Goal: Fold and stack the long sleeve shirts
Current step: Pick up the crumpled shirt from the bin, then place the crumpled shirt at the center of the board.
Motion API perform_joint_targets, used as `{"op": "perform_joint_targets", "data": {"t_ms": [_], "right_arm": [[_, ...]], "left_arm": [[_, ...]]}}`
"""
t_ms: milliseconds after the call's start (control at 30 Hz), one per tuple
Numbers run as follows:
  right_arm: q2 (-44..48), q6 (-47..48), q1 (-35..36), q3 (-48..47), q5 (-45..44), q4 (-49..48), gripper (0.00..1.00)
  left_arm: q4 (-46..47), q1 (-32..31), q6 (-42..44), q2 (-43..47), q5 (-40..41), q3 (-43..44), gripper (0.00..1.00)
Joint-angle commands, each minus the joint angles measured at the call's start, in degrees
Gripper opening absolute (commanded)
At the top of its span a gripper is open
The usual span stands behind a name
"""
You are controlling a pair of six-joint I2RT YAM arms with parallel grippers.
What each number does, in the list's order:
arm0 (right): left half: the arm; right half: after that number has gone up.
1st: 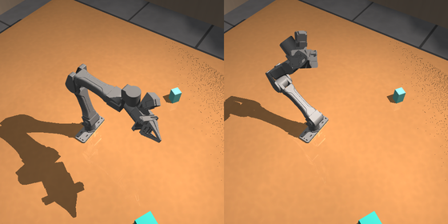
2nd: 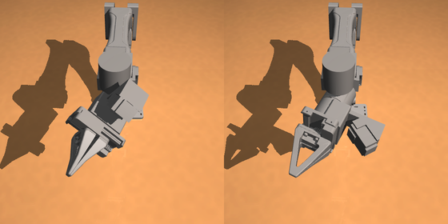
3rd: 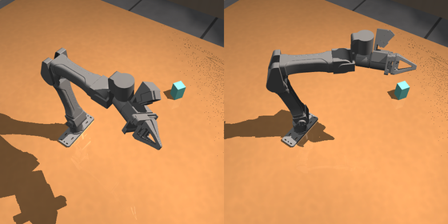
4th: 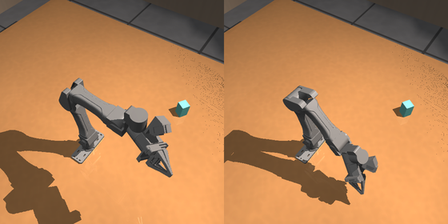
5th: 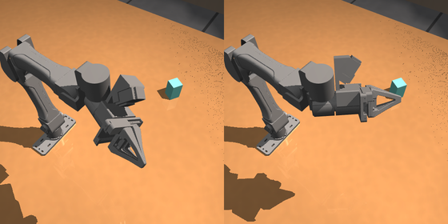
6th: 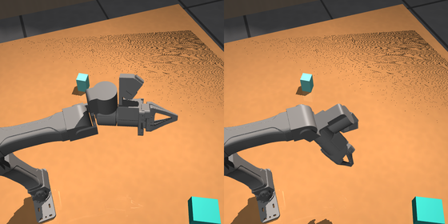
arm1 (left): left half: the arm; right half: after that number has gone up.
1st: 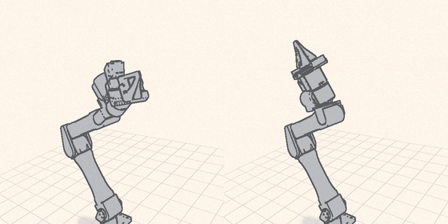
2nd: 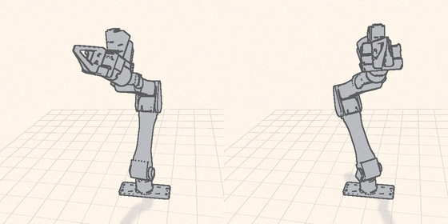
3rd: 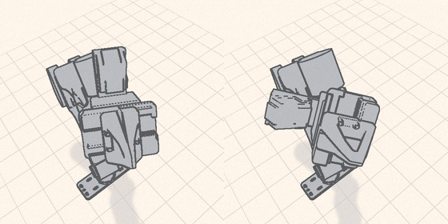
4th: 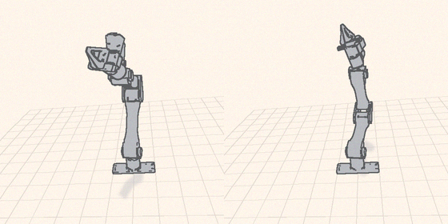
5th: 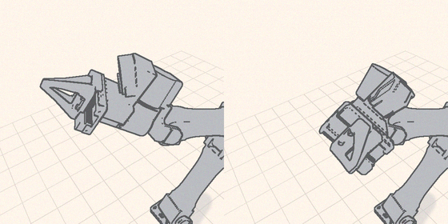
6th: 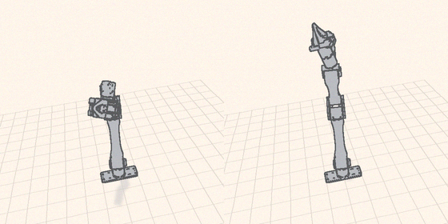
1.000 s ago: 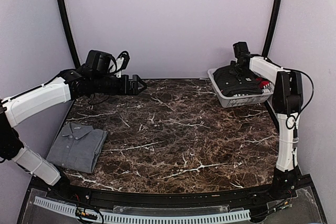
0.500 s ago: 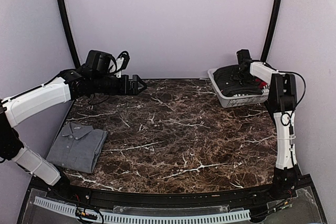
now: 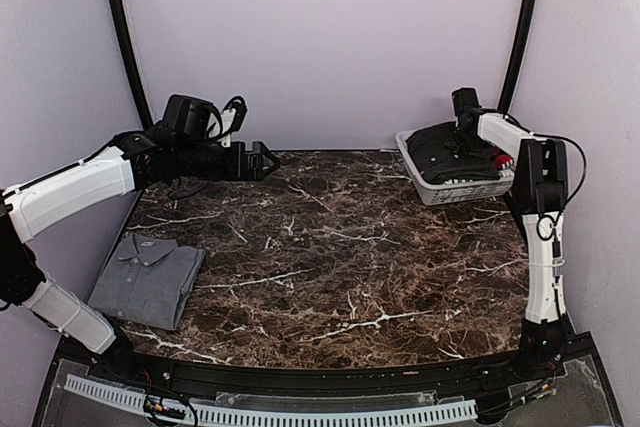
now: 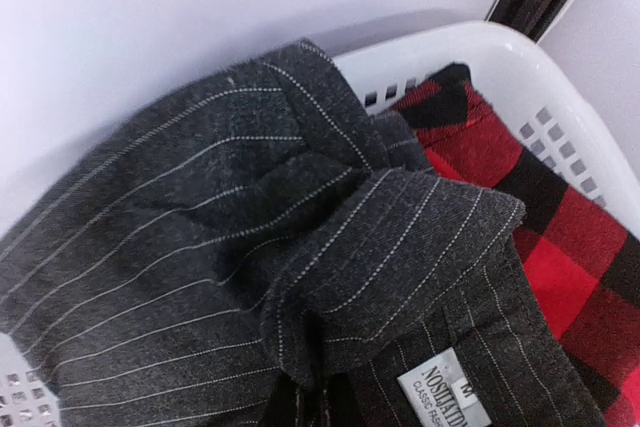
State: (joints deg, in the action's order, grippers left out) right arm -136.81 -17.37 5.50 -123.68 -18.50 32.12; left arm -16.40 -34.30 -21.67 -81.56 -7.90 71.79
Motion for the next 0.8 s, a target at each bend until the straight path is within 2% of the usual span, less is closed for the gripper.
{"op": "perform_joint_targets", "data": {"t_ms": [0, 400, 767], "right_arm": [[8.65, 0.44, 0.2, -0.09, 1.61, -3.06, 0.0], [23.69, 1.66, 2.99, 2.65, 7.58, -9.3, 0.0], [41.15, 7.11, 11.26, 5.57, 8.7, -18.36, 0.0]], "left_arm": [[0.15, -0.06, -0.25, 0.39, -0.21, 1.31, 0.99], [1.58, -0.06, -0.87, 0.09, -1.33, 1.2, 0.99], [3.4, -0.06, -1.6, 0.23, -2.57, 0.62, 0.99]]}}
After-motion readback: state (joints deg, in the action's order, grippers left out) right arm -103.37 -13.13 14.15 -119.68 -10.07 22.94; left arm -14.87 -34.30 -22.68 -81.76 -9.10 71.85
